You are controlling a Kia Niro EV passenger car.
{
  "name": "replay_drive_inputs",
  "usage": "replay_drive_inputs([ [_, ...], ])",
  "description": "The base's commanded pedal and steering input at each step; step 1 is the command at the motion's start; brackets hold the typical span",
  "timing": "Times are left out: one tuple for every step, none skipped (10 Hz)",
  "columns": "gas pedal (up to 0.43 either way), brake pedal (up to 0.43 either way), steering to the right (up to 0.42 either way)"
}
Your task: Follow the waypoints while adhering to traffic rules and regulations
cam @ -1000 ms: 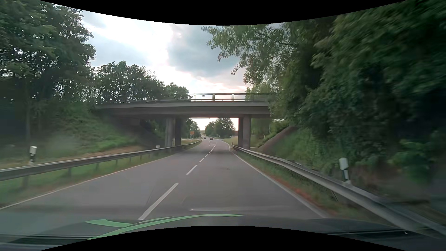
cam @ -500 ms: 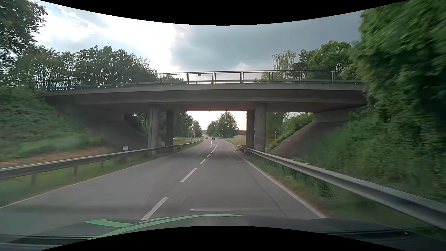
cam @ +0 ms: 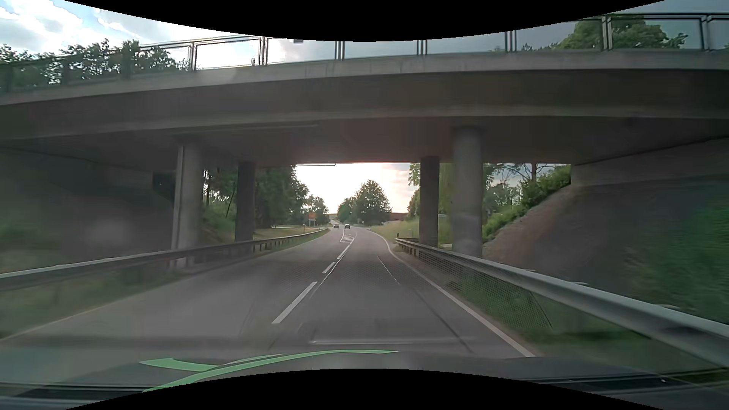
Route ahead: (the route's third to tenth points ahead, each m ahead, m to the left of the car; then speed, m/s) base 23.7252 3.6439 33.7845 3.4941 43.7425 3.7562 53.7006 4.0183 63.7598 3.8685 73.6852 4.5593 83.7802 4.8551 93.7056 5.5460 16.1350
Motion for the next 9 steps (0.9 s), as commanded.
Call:
replay_drive_inputs([
  [0.067,0.000,0.004],
  [0.067,0.000,0.005],
  [0.067,0.000,0.007],
  [0.067,0.000,0.007],
  [0.067,0.000,0.007],
  [0.067,0.000,0.007],
  [0.067,0.000,0.008],
  [0.067,0.000,0.008],
  [0.067,0.000,0.008],
])
